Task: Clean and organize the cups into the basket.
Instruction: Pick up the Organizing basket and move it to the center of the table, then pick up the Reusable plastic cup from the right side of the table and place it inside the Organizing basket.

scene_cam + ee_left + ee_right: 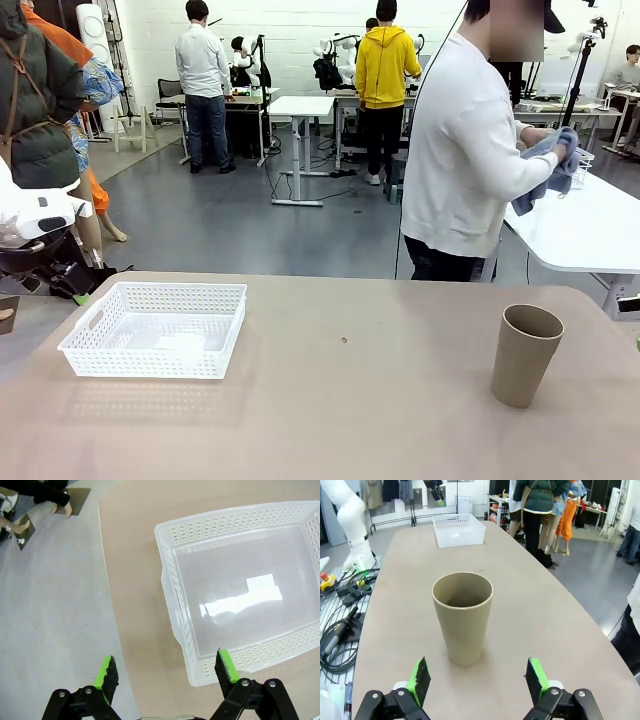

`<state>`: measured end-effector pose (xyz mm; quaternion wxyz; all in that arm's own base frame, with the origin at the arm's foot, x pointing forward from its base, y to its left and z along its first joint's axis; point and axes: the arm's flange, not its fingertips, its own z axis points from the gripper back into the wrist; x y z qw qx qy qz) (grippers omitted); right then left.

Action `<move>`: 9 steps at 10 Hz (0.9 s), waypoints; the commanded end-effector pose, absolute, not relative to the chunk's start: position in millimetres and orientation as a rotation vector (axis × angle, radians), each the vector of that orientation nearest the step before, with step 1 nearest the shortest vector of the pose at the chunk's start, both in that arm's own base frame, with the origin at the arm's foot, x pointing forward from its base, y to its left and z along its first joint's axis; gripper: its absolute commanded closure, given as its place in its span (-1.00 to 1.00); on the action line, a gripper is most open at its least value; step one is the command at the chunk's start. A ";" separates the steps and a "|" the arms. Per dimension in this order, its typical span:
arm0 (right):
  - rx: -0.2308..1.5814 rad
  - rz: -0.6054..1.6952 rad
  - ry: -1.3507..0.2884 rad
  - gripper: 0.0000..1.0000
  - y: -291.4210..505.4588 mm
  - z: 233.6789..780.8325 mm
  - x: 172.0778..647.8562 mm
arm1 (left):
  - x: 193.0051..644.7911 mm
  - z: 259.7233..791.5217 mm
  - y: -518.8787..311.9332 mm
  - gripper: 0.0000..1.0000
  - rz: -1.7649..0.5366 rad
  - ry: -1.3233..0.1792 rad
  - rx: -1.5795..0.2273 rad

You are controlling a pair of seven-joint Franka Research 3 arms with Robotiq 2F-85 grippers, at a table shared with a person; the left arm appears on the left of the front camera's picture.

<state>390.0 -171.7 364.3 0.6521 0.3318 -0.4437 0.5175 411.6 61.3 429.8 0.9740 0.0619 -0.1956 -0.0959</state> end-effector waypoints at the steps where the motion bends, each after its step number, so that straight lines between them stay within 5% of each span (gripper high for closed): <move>1: 0.753 1.173 -1.010 -1.00 -171.6 364.3 390.2 | 411.6 429.8 61.3 -1.00 -0.194 -0.395 0.125; 9: 0.668 1.317 -0.989 -1.00 -138.1 308.7 415.8 | 433.8 369.7 33.0 -1.00 -0.171 -0.197 0.115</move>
